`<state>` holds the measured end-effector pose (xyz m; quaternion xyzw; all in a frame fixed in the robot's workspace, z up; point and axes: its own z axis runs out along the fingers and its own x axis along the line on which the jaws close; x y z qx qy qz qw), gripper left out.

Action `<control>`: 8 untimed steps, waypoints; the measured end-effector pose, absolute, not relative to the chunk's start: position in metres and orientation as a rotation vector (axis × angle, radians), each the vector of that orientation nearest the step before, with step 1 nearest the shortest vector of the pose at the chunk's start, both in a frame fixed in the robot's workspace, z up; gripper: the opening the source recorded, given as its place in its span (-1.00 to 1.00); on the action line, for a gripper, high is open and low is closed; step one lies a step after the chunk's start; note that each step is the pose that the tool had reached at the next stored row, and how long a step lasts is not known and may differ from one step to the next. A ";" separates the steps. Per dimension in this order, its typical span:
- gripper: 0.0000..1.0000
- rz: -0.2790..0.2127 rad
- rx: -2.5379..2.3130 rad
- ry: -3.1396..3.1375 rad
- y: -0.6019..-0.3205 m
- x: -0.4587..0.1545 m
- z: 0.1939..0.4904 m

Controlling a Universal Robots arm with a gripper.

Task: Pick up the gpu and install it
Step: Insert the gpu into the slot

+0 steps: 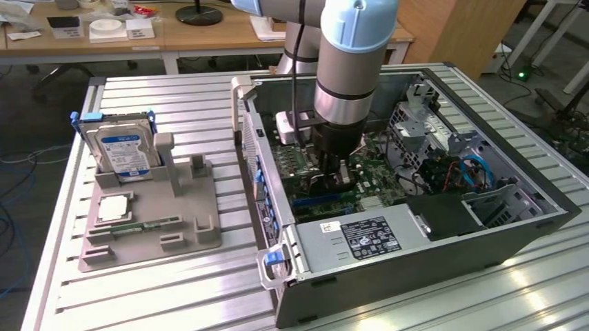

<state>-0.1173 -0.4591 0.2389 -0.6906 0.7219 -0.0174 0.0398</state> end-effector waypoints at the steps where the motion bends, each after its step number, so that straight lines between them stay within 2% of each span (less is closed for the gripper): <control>1: -0.45 -0.053 -2.111 2.218 -0.459 -0.117 0.239; 8: -0.45 -0.055 -2.083 2.244 -0.459 -0.118 0.239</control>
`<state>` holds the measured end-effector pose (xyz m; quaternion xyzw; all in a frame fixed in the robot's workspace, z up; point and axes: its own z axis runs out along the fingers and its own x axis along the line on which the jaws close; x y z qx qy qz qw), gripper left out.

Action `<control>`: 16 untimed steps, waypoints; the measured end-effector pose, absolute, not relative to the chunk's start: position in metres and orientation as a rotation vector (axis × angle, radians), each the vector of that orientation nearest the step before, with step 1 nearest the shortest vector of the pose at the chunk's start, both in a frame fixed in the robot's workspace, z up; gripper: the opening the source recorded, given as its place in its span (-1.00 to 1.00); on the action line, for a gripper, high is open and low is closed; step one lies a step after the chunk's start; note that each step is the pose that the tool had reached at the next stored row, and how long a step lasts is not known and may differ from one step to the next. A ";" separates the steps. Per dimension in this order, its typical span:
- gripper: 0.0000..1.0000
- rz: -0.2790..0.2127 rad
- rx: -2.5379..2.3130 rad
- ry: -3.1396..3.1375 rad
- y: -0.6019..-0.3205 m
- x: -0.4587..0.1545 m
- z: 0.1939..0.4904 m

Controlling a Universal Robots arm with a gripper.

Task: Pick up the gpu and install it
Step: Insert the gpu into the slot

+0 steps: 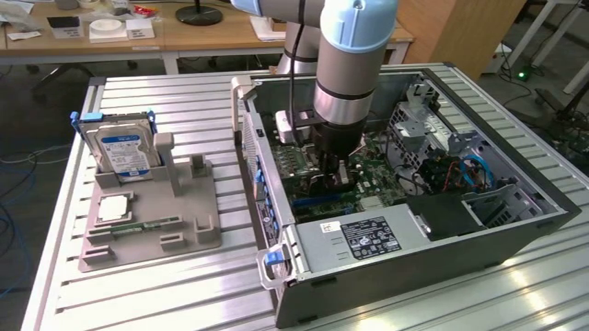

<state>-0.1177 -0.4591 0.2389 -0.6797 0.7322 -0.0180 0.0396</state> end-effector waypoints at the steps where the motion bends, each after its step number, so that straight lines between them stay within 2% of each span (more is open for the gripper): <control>1: -0.45 -0.055 -2.081 2.246 -0.459 -0.118 0.239; 16: -0.45 -0.056 -2.071 2.255 -0.459 -0.118 0.236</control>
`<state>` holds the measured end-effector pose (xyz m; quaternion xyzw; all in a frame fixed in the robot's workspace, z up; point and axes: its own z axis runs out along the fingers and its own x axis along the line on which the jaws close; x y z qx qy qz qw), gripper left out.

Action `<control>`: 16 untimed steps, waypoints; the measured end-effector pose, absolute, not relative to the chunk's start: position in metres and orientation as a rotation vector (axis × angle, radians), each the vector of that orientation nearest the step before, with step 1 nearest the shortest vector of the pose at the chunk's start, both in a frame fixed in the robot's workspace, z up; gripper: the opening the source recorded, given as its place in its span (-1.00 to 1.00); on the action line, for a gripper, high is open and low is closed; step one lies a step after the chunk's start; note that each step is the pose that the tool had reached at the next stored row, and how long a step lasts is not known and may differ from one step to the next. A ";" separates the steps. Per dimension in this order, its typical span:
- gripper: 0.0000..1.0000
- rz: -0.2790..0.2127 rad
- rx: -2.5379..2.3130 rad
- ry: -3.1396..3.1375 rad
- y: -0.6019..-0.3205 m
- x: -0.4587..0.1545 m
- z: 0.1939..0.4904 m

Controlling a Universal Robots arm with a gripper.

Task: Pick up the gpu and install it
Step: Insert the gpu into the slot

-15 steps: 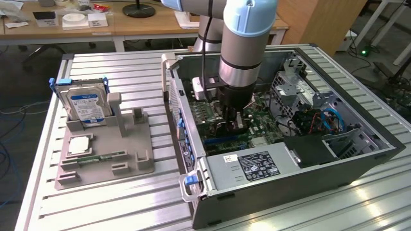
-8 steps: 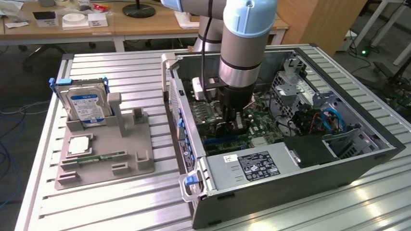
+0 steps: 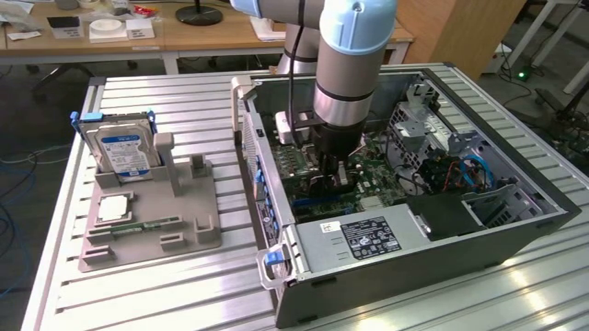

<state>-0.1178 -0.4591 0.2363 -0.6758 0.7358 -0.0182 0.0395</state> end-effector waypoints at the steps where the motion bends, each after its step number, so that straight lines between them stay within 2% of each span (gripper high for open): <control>1: -0.45 -0.056 -2.071 2.255 -0.459 -0.118 0.236; 16: -0.45 -0.055 -2.071 2.255 -0.459 -0.118 0.232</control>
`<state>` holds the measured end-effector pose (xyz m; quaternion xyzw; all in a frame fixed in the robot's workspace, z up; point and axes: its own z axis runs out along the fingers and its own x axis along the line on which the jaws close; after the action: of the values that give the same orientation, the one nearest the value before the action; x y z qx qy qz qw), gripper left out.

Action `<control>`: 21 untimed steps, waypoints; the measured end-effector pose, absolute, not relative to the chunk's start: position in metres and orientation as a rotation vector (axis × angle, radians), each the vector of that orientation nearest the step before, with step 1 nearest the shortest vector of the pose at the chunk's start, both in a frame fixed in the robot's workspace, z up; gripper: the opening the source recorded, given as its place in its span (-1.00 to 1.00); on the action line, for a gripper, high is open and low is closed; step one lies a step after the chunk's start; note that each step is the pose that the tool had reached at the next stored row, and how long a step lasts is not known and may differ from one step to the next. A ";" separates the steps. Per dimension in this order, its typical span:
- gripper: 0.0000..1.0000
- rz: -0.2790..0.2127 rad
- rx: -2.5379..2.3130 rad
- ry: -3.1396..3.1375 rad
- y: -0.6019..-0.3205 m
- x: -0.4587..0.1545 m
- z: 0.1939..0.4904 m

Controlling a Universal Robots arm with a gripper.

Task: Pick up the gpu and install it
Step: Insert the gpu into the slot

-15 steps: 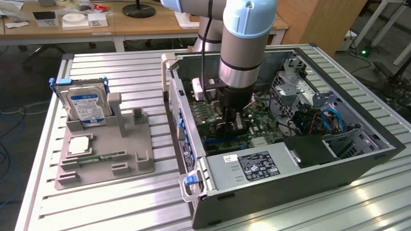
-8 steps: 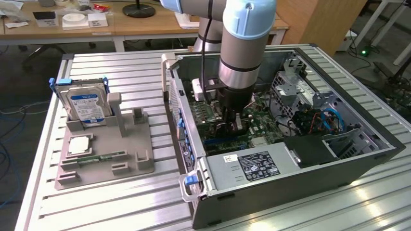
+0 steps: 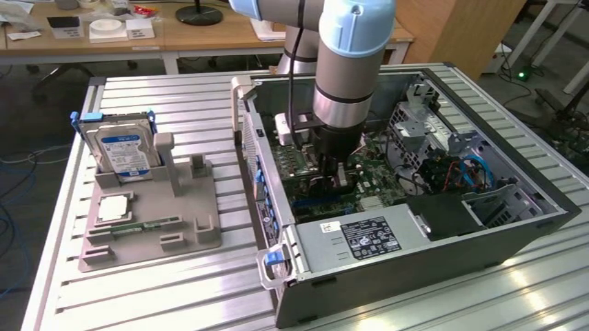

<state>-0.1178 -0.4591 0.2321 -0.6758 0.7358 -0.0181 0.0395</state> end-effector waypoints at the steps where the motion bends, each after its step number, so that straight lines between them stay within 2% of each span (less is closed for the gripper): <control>1: -0.45 -0.055 -2.071 2.255 -0.459 -0.118 0.232; 21: -0.45 -0.056 -2.072 2.255 -0.459 -0.118 0.230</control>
<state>-0.1179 -0.4592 0.2301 -0.6759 0.7357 -0.0181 0.0394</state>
